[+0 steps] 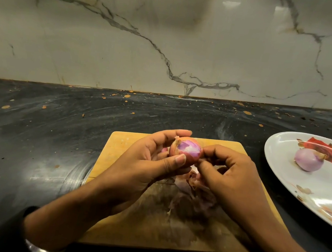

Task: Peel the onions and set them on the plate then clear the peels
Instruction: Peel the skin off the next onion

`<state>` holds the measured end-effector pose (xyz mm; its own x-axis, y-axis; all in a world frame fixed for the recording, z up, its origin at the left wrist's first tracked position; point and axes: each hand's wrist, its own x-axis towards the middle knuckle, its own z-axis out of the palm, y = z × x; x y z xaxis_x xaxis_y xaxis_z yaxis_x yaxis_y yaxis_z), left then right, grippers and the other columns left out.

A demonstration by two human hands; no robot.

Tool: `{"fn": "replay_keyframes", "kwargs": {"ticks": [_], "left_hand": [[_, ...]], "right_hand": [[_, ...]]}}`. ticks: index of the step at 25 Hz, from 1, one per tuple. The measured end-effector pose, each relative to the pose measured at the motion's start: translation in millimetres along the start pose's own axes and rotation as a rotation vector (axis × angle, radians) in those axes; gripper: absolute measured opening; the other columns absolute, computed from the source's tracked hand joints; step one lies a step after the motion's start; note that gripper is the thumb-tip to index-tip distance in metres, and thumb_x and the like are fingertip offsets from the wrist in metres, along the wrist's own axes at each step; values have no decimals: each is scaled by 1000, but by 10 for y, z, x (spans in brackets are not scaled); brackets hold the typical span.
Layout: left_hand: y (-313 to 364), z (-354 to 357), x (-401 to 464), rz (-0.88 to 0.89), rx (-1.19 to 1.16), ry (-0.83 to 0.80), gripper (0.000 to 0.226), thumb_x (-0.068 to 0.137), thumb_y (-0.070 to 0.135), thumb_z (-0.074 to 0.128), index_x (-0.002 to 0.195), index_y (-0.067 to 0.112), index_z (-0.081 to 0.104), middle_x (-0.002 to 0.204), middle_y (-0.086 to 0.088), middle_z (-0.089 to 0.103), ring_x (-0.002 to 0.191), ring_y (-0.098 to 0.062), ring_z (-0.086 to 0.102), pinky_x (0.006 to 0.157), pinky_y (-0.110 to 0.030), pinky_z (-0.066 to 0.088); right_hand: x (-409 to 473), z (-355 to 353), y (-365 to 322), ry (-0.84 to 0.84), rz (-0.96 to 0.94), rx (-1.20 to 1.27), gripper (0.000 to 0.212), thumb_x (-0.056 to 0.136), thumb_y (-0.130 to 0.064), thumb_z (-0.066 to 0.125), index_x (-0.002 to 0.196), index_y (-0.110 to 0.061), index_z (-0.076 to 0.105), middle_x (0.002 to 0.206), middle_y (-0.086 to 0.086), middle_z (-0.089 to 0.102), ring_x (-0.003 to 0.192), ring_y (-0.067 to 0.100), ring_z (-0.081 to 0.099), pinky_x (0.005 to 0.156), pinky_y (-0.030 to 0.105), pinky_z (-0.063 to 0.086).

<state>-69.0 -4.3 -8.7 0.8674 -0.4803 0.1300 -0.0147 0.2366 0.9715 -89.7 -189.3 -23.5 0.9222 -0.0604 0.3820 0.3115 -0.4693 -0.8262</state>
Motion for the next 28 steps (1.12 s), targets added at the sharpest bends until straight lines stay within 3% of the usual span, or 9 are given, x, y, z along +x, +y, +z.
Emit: {"fn": "replay_keyframes", "kwargs": {"ticks": [3,6,8,12,16,20,22,28], "left_hand": [[7,-2,2,-19,12,-9,52,85,6,62,136,15,53,122,-5,69,115,-23,67,91,-29,57],[-11,-2,10,-21,2,2,53,86,5,61,137,14,52,122,-5,70,114,-23,67,92,-31,56],[-26,-3,17,-23,-6,8,52,86,3,60,136,13,53,123,-7,69,114,-25,67,93,-33,56],[-49,-13,21,-26,-10,5,50,86,3,60,134,12,54,124,-12,68,115,-28,66,94,-35,55],[-65,-9,16,-20,40,18,48,84,4,62,131,12,55,120,-13,70,112,-27,68,92,-33,57],[-82,-5,-2,-31,99,-4,49,83,7,64,131,12,56,121,-12,69,112,-27,67,92,-34,57],[-83,-1,-6,-26,110,-17,52,83,9,66,133,12,55,122,-12,68,114,-27,67,93,-35,57],[-57,0,8,-20,47,15,52,81,6,64,132,13,55,119,-12,70,113,-27,67,91,-34,57]], "right_hand": [[22,-41,17,76,5,169,13,92,-18,67,94,-25,77,86,-9,77,83,9,72,70,19,56],[36,-74,-20,-9,44,350,21,85,-28,68,101,-17,77,88,0,78,81,18,76,67,24,58],[31,-72,-29,-39,44,376,23,83,-21,71,104,-12,78,91,2,79,83,19,77,70,26,60],[14,-73,-29,-18,-1,359,16,87,-14,70,99,-10,79,88,1,79,80,18,77,68,31,63],[6,-45,-16,23,-61,238,9,88,-17,72,87,-21,79,77,-5,78,72,14,76,64,32,62],[2,-38,24,75,-114,78,12,86,-15,73,83,-26,76,72,-12,74,64,9,71,58,24,58],[15,-54,37,89,-115,58,9,87,-15,72,85,-23,77,71,-12,74,64,10,71,57,24,59],[24,-52,35,22,-99,213,20,89,-26,68,105,-19,78,91,-4,79,85,17,76,72,40,63]]}}
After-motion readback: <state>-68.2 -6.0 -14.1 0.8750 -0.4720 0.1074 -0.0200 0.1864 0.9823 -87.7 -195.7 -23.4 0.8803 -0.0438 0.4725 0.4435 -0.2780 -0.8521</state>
